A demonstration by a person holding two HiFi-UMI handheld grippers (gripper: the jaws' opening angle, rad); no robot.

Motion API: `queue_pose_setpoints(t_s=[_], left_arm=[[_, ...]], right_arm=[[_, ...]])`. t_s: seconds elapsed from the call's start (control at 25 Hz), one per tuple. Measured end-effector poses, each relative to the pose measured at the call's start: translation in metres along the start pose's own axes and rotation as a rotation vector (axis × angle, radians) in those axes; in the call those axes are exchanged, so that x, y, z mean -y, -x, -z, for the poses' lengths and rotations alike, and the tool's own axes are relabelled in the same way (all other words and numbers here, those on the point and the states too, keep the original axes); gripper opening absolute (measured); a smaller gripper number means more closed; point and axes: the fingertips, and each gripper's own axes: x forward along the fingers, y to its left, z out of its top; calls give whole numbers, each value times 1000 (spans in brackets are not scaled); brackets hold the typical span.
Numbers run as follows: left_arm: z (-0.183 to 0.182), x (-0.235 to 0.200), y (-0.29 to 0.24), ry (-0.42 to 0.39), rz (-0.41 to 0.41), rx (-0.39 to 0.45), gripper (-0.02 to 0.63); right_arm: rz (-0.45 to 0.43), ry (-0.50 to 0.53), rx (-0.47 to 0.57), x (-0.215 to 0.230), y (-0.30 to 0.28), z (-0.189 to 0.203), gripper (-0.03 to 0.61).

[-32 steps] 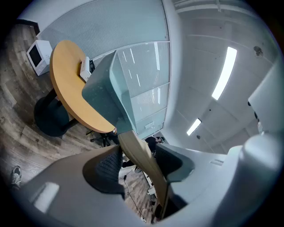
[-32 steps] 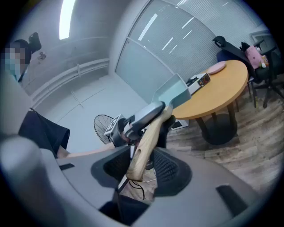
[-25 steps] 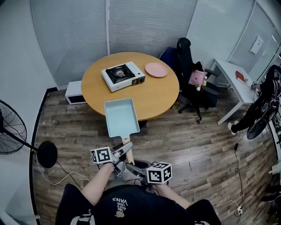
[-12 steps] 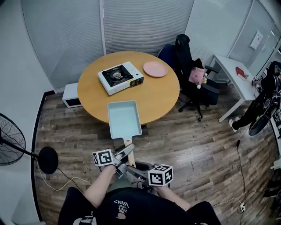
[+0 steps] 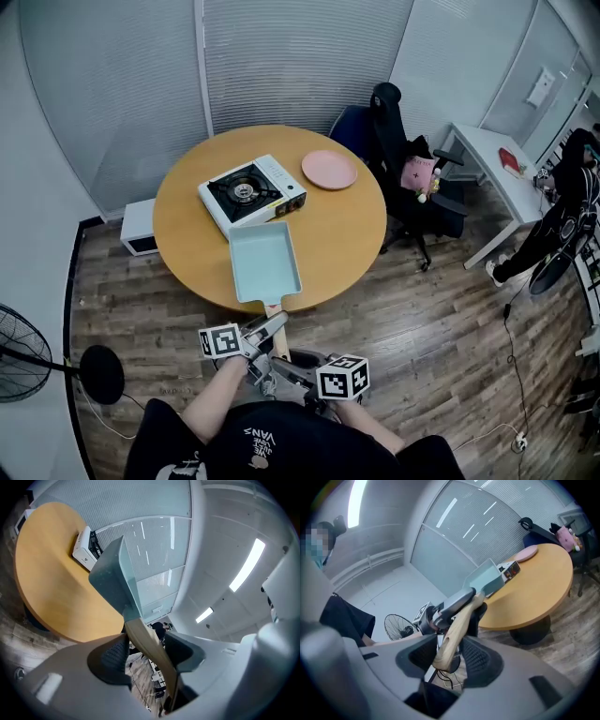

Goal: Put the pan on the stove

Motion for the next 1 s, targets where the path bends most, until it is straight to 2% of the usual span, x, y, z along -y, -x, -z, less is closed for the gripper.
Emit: queue_pose_setpoints(t_s=[0.28, 0.52, 0.72, 1.0], left_arm=[[-51, -30, -16, 2, 5, -39, 238], [-72, -45, -39, 21, -10, -17, 238], [-91, -54, -65, 23, -30, 46, 238], [-113, -59, -109, 29, -83, 178, 238]], right_arm=[[18, -20, 33, 26, -42, -40, 164], [6, -26, 12, 50, -49, -64, 166], [-35, -8, -36, 74, -45, -88, 166], [-115, 41, -151, 113, -23, -128, 166]])
